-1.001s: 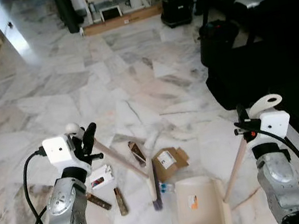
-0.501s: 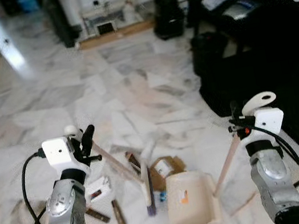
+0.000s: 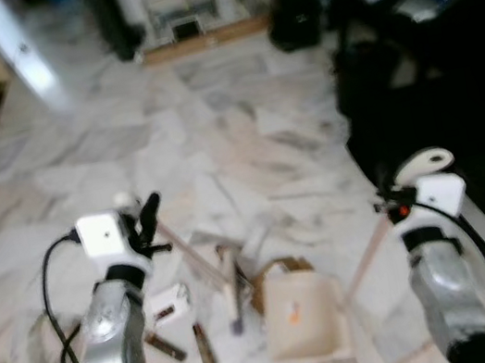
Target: Sweep floor
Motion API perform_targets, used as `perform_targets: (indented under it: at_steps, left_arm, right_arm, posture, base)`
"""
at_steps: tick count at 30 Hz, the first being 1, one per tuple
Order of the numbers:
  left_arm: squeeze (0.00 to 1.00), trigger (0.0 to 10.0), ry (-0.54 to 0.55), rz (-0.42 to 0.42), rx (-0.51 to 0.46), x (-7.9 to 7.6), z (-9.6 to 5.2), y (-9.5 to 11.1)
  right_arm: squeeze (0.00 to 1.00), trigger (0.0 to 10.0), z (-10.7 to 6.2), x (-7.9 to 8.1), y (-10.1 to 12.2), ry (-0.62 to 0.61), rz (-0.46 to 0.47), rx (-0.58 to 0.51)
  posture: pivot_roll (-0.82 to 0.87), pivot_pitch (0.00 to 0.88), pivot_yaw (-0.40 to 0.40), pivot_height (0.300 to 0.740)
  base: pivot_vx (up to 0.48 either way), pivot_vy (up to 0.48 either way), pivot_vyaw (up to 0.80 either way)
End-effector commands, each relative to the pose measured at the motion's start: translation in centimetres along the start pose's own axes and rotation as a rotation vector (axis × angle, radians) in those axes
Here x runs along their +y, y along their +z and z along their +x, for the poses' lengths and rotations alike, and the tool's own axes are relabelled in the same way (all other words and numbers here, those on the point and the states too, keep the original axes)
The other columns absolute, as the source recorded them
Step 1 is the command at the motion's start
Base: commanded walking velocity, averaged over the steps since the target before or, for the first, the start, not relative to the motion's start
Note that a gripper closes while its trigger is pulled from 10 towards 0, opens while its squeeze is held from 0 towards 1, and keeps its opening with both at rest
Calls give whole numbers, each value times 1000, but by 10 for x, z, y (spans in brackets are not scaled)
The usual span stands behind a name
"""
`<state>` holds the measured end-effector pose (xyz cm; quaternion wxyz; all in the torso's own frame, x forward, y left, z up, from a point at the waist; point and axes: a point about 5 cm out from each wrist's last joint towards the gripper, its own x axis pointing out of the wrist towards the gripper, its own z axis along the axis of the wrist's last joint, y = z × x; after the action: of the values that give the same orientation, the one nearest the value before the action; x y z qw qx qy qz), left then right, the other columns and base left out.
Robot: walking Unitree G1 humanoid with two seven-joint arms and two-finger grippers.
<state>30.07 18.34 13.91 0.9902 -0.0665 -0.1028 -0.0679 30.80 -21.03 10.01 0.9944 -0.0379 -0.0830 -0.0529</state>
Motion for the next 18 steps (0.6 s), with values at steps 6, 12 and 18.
perform_targets:
  at_steps: [6, 12, 18]
  left_arm:
    - [0, 10000, 13, 31, -35, 6, -2, 6]
    - [0, 10000, 14, 38, -20, 7, -6, 4]
    - [0, 10000, 13, 40, -6, 9, -12, 4]
  right_arm:
    - [0, 10000, 2, 7, 4, 19, 10, -34]
    - [0, 10000, -2, 2, 0, 5, -5, -19]
    - [0, 10000, -6, -6, -5, -33, -27, -4]
  posture:
    - [20, 77, 63, 740]
    - [26, 96, 65, 740]
    - [30, 129, 81, 740]
  base:
    - [0, 0, 0]
    - [0, 0, 0]
    - [0, 0, 0]
